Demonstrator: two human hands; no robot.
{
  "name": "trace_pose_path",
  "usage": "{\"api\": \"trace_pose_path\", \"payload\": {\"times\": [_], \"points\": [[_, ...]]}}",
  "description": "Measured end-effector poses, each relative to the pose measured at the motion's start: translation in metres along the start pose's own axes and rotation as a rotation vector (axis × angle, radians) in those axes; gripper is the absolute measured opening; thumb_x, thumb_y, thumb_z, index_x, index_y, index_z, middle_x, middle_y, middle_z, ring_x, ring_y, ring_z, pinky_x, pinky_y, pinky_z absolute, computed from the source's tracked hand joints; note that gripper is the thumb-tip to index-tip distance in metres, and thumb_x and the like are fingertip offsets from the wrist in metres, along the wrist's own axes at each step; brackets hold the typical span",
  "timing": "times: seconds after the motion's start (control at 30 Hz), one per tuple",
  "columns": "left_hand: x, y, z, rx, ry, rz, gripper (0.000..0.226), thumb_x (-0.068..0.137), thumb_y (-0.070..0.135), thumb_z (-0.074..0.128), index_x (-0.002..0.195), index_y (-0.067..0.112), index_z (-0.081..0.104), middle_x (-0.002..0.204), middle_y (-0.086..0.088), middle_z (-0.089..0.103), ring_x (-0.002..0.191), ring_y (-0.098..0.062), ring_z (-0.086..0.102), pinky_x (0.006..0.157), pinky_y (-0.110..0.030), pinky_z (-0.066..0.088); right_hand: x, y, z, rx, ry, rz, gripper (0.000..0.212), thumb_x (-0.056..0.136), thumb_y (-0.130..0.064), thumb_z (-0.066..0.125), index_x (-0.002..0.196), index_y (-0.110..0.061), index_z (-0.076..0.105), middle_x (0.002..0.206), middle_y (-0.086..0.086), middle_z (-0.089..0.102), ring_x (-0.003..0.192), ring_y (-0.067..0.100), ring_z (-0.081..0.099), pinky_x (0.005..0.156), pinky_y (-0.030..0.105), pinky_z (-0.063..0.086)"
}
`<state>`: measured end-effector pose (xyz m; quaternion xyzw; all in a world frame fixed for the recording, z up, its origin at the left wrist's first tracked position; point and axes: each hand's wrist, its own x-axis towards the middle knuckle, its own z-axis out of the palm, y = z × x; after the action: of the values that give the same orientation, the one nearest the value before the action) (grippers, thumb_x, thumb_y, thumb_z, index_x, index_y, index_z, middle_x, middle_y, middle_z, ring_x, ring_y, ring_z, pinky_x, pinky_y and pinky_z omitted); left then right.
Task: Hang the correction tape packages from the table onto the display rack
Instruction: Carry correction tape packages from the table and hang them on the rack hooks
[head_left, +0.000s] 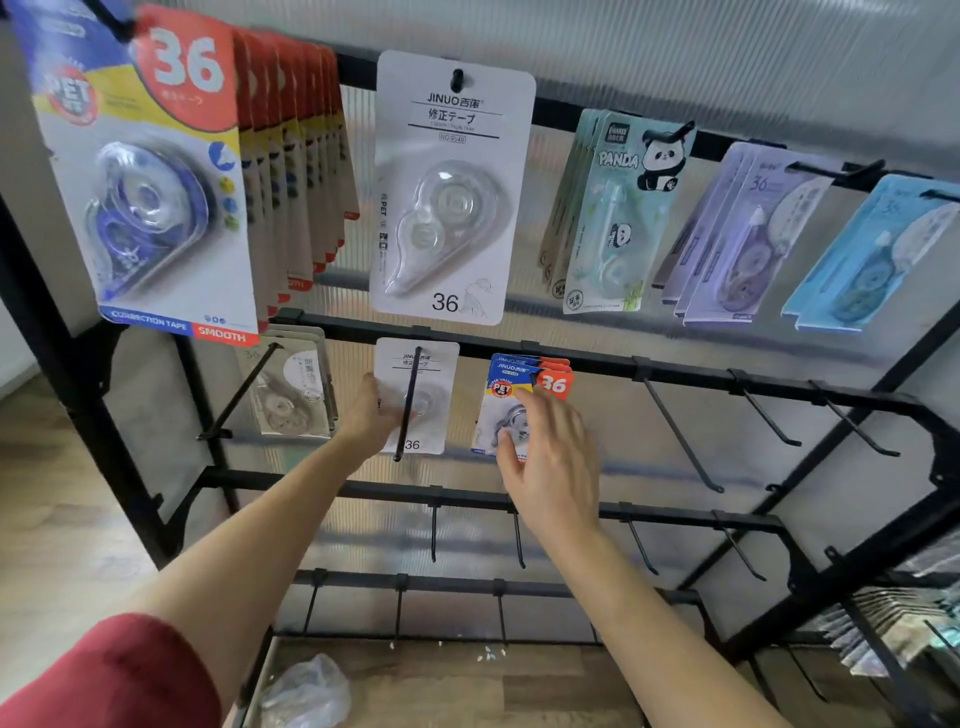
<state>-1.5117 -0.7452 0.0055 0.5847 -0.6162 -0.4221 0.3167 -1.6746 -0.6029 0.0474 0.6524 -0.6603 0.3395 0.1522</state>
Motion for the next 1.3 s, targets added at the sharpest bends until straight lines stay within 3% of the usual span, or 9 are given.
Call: {"api": "trace_pose_path", "payload": {"times": [0.13, 0.27, 0.37, 0.47, 0.7, 0.83, 1.07, 1.3], "points": [[0.001, -0.003, 0.0, -0.088, 0.051, -0.089, 0.05, 0.093, 0.021, 0.057, 0.132, 0.002, 0.034, 0.124, -0.017, 0.05, 0.114, -0.033, 0.051, 0.097, -0.043, 0.043, -0.001, -0.001, -0.001, -0.002, -0.023, 0.005, 0.041, 0.081, -0.015, 0.069, 0.119, -0.004, 0.059, 0.12, 0.015, 0.061, 0.108, 0.033, 0.058, 0.083, 0.044, 0.051], [-0.01, -0.013, -0.004, 0.027, 0.099, -0.093, 0.082, 0.082, 0.032, 0.071, 0.145, 0.007, 0.024, 0.143, -0.018, 0.037, 0.128, -0.036, 0.042, 0.105, -0.049, 0.039, 0.0, -0.002, -0.003, -0.007, -0.065, 0.017, 0.043, 0.083, -0.019, 0.067, 0.122, -0.005, 0.057, 0.124, 0.014, 0.059, 0.113, 0.032, 0.055, 0.087, 0.044, 0.048], [-0.029, -0.019, -0.011, 0.072, 0.108, -0.033, 0.088, 0.081, 0.032, 0.073, 0.148, 0.011, 0.019, 0.153, -0.015, 0.025, 0.139, -0.033, 0.027, 0.11, -0.048, 0.028, -0.001, -0.003, -0.005, 0.0, -0.072, 0.021, 0.043, 0.082, -0.017, 0.067, 0.122, -0.004, 0.057, 0.122, 0.015, 0.059, 0.112, 0.033, 0.055, 0.087, 0.045, 0.048], [-0.056, -0.025, -0.021, 0.108, 0.075, 0.045, 0.089, 0.081, 0.035, 0.072, 0.149, 0.013, 0.018, 0.154, -0.013, 0.023, 0.141, -0.031, 0.022, 0.112, -0.048, 0.024, -0.001, -0.006, -0.008, -0.018, -0.104, 0.054, 0.044, 0.086, -0.02, 0.063, 0.126, -0.006, 0.053, 0.127, 0.014, 0.056, 0.117, 0.032, 0.051, 0.092, 0.043, 0.043], [-0.135, -0.029, -0.049, 0.35, 0.08, 0.236, 0.078, 0.088, 0.043, 0.061, 0.15, 0.02, 0.019, 0.154, -0.008, 0.024, 0.141, -0.028, 0.022, 0.114, -0.049, 0.021, -0.02, -0.019, -0.024, -0.157, -0.19, 0.216, 0.061, 0.093, -0.033, 0.054, 0.146, -0.014, 0.029, 0.152, 0.014, 0.025, 0.14, 0.031, 0.021, 0.11, 0.044, 0.025], [-0.17, -0.038, -0.064, 0.535, 0.158, 0.346, 0.072, 0.09, 0.044, 0.055, 0.149, 0.021, 0.021, 0.153, -0.008, 0.025, 0.141, -0.027, 0.02, 0.116, -0.046, 0.016, -0.062, -0.046, -0.035, -0.143, -0.199, 0.21, 0.06, 0.091, -0.029, 0.056, 0.144, -0.013, 0.032, 0.153, 0.015, 0.023, 0.142, 0.035, 0.018, 0.111, 0.047, 0.023], [-0.23, -0.077, -0.075, 0.601, 0.136, 0.314, 0.073, 0.09, 0.045, 0.056, 0.15, 0.023, 0.02, 0.157, -0.008, 0.017, 0.145, -0.026, 0.01, 0.118, -0.046, 0.008, -0.145, -0.088, -0.036, -0.036, -0.346, 0.246, 0.061, 0.092, -0.028, 0.055, 0.146, -0.015, 0.03, 0.154, 0.014, 0.023, 0.143, 0.032, 0.018, 0.112, 0.046, 0.02], [-0.313, -0.115, -0.081, 0.626, 0.215, 0.229, 0.071, 0.09, 0.042, 0.055, 0.149, 0.023, 0.02, 0.158, -0.007, 0.012, 0.145, -0.026, 0.006, 0.117, -0.045, 0.008, -0.21, -0.117, -0.038, 0.066, -0.513, 0.179, 0.061, 0.094, -0.03, 0.052, 0.148, -0.019, 0.026, 0.156, 0.012, 0.021, 0.144, 0.03, 0.015, 0.116, 0.041, 0.015]]}}
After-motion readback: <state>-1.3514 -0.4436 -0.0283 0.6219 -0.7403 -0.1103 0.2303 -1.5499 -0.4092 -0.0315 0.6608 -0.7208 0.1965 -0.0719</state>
